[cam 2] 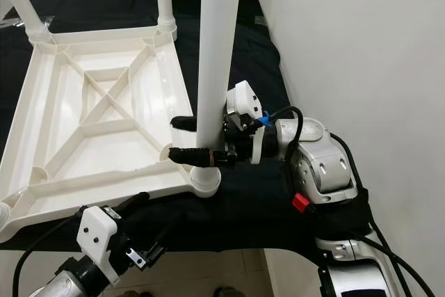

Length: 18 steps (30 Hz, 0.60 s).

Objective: Building children table

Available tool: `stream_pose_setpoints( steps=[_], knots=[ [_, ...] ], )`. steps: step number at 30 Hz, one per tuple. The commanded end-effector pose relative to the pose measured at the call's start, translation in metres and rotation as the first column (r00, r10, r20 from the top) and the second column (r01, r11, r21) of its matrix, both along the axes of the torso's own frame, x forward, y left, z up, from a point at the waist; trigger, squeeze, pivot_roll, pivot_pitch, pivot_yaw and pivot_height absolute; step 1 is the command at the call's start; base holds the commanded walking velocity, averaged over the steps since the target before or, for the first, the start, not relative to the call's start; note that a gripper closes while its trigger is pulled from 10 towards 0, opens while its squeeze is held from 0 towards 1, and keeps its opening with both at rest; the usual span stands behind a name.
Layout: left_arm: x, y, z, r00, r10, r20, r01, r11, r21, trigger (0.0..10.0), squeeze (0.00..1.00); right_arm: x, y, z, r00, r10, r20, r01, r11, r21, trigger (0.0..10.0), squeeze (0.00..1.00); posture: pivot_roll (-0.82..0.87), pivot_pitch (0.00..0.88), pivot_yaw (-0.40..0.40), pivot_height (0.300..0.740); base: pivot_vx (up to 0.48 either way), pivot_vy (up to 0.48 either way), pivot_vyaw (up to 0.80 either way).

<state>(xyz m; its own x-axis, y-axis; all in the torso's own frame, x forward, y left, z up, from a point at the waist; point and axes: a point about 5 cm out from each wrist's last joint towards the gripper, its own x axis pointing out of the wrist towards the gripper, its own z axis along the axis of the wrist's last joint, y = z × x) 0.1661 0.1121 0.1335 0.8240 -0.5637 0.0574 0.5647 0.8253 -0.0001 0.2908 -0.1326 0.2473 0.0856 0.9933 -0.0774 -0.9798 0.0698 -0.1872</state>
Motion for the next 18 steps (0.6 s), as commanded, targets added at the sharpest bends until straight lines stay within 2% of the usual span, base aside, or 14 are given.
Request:
stream_pose_setpoints(
  steps=[1, 6, 7, 8, 9, 10, 11, 12, 13, 14, 15, 16, 17, 18],
  knots=[
    [-0.003, -0.002, 0.0, 1.0, -0.005, -0.006, 0.005, 1.0, -0.006, 10.0, 0.0, -0.007, -0.001, -0.006, 0.998, 0.056, -0.029, -0.056, 0.998, -0.004, 0.0, 0.0, 0.07, 0.187, -0.064, 0.74, 0.0, 0.0, 0.0],
    [-0.004, -0.002, 0.0, 1.0, -0.009, -0.008, 0.009, 1.0, -0.007, 10.0, 0.0, -0.01, -0.006, -0.01, 0.998, 0.032, -0.045, -0.032, 0.999, 0.007, 0.0, 0.0, 0.06, 0.194, -0.063, 0.74, 0.0, 0.0, 0.0],
    [-0.004, -0.001, 0.0, 1.0, -0.01, -0.009, 0.01, 1.0, -0.007, 10.0, 0.0, -0.013, -0.003, -0.016, 0.998, -0.044, -0.055, 0.046, 0.998, 0.038, 0.0, 0.0, 0.06, 0.207, -0.067, 0.74, 0.0, 0.0, 0.0],
    [-0.004, 0.0, 0.001, 1.0, -0.01, -0.009, 0.01, 1.0, -0.006, 10.0, 0.0, -0.014, 0.001, -0.024, 0.984, -0.167, -0.06, 0.171, 0.983, 0.073, 0.0, 0.0, 0.06, 0.211, -0.068, 0.74, 0.0, 0.0, 0.0],
    [-0.004, 0.002, 0.001, 1.0, -0.01, -0.009, 0.01, 1.0, -0.006, 10.0, 0.0, -0.013, 0.006, -0.032, 0.952, -0.297, -0.071, 0.303, 0.948, 0.096, 0.0, 0.0, 0.05, 0.215, -0.065, 0.74, 0.0, 0.0, 0.0],
    [-0.004, 0.003, 0.002, 1.0, -0.008, -0.009, 0.008, 1.0, -0.005, 10.0, 0.0, 0.001, 0.002, -0.052, 0.725, -0.686, -0.054, 0.688, 0.725, 0.034, 0.0, 0.0, 0.04, 0.221, -0.055, 0.74, 0.0, 0.0, 0.0],
    [-0.004, 0.003, 0.002, 1.0, -0.008, -0.009, 0.008, 1.0, -0.005, 10.0, 0.0, 0.001, 0.002, -0.052, 0.725, -0.686, -0.054, 0.688, 0.725, 0.034, 0.0, 0.0, 0.04, 0.221, -0.055, 0.74, 0.0, 0.0, 0.0],
    [-0.003, 0.004, 0.002, 1.0, -0.007, -0.009, 0.007, 1.0, -0.005, 10.0, 0.0, 0.007, -0.005, -0.064, 0.479, -0.878, -0.001, 0.878, 0.479, -0.004, 0.0, 0.0, 0.03, 0.231, -0.052, 0.74, 0.0, 0.0, 0.0],
    [-0.003, 0.004, 0.002, 1.0, -0.007, -0.009, 0.007, 1.0, -0.005, 10.0, 0.0, 0.007, -0.005, -0.064, 0.479, -0.878, -0.001, 0.878, 0.479, -0.004, 0.0, 0.0, 0.03, 0.231, -0.052, 0.74, 0.0, 0.0, 0.0],
    [-0.003, 0.004, 0.003, 1.0, -0.008, -0.009, 0.008, 1.0, -0.007, 10.0, 0.0, -0.017, 0.003, -0.088, 0.344, -0.938, -0.049, 0.932, 0.348, -0.106, 0.0, 0.0, 0.05, 0.225, -0.047, 0.74, 0.0, 0.0, 0.0],
    [-0.003, 0.004, 0.003, 1.0, -0.008, -0.009, 0.008, 1.0, -0.007, 10.0, 0.0, -0.017, 0.003, -0.088, 0.344, -0.938, -0.049, 0.932, 0.348, -0.106, 0.0, 0.0, 0.05, 0.225, -0.047, 0.74, 0.0, 0.0, 0.0],
    [-0.004, 0.004, 0.002, 1.0, -0.009, -0.011, 0.009, 1.0, -0.006, 10.0, 0.0, -0.023, 0.011, -0.088, 0.375, -0.924, -0.072, 0.918, 0.381, -0.114, 0.0, 0.0, 0.05, 0.222, -0.047, 0.74, 0.0, 0.0, 0.0],
    [-0.004, 0.004, 0.002, 1.0, -0.009, -0.011, 0.009, 1.0, -0.006, 10.0, 0.0, -0.023, 0.011, -0.088, 0.375, -0.924, -0.072, 0.918, 0.381, -0.114, 0.0, 0.0, 0.05, 0.222, -0.047, 0.74, 0.0, 0.0, 0.0],
    [-0.004, 0.004, 0.001, 1.0, -0.011, -0.013, 0.011, 1.0, -0.004, 10.0, 0.0, -0.024, 0.016, -0.086, 0.395, -0.915, -0.083, 0.909, 0.402, -0.112, 0.0, 0.0, 0.05, 0.202, -0.051, 0.74, 0.0, 0.0, 0.0]
  ],
)
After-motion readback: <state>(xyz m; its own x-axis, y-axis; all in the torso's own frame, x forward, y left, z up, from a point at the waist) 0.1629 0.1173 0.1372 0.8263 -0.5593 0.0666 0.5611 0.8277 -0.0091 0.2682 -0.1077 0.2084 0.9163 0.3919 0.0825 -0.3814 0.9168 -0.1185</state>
